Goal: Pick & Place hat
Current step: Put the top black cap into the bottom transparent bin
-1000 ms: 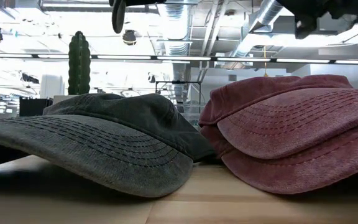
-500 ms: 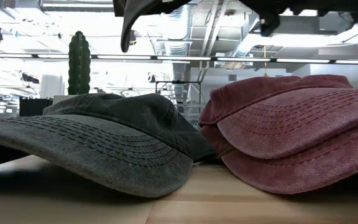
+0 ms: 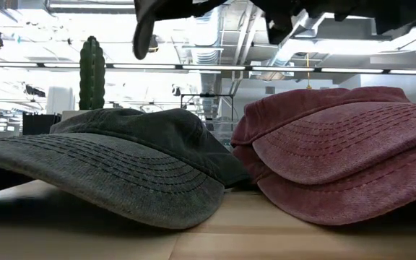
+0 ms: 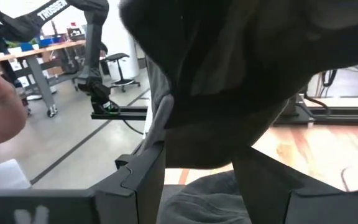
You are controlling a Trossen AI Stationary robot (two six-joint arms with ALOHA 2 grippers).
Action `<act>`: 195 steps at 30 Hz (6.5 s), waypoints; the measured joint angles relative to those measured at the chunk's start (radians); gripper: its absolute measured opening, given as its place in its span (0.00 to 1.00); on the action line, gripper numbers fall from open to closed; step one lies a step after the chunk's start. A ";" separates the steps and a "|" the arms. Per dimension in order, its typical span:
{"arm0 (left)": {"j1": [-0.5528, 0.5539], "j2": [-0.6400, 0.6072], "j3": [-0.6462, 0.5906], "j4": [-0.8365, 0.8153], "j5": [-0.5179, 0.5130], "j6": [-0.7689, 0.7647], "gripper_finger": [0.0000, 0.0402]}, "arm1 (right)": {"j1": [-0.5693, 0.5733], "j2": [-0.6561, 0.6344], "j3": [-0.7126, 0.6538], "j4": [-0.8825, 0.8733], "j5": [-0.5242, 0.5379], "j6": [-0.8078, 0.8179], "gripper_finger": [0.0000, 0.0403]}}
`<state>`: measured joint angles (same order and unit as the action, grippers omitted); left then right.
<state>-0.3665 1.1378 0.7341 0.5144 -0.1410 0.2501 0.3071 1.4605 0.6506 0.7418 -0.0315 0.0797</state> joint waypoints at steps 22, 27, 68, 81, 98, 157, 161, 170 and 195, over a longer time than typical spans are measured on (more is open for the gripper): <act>0.000 0.000 0.000 -0.017 0.000 0.000 0.06 | 0.000 -0.134 0.017 -0.294 -0.130 -0.009 0.43; 0.000 0.000 0.000 -0.017 0.000 0.000 0.06 | 0.000 -0.122 0.017 -0.256 -0.134 -0.009 0.43; 0.000 0.000 0.000 -0.012 -0.015 -0.002 0.10 | -0.028 0.034 0.018 -0.008 -0.124 0.037 0.01; -0.004 -0.001 0.000 -0.085 0.171 -0.127 0.27 | -0.027 0.031 0.018 -0.061 -0.126 0.025 0.01; -0.007 -0.033 -0.001 -0.110 0.108 -0.056 0.29 | 0.050 0.030 0.018 -0.090 -0.124 0.044 0.01; -0.059 0.282 -0.001 0.370 -0.535 0.264 0.29 | -0.011 0.030 0.018 -0.109 -0.099 0.043 0.01; 0.013 0.282 -0.001 0.369 -0.455 0.174 0.29 | -0.012 0.030 0.018 -0.108 -0.096 0.043 0.01; 0.055 0.274 -0.001 0.370 -0.406 0.193 0.29 | -0.014 0.030 0.018 -0.117 -0.097 0.043 0.01; -0.001 0.066 0.000 0.330 -0.683 0.358 0.29 | 0.008 -0.164 0.018 -0.412 0.334 -0.101 0.01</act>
<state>-0.3675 1.2037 0.7338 0.8447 -0.8235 0.6079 0.3153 1.2966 0.6682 0.3294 0.3024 -0.0208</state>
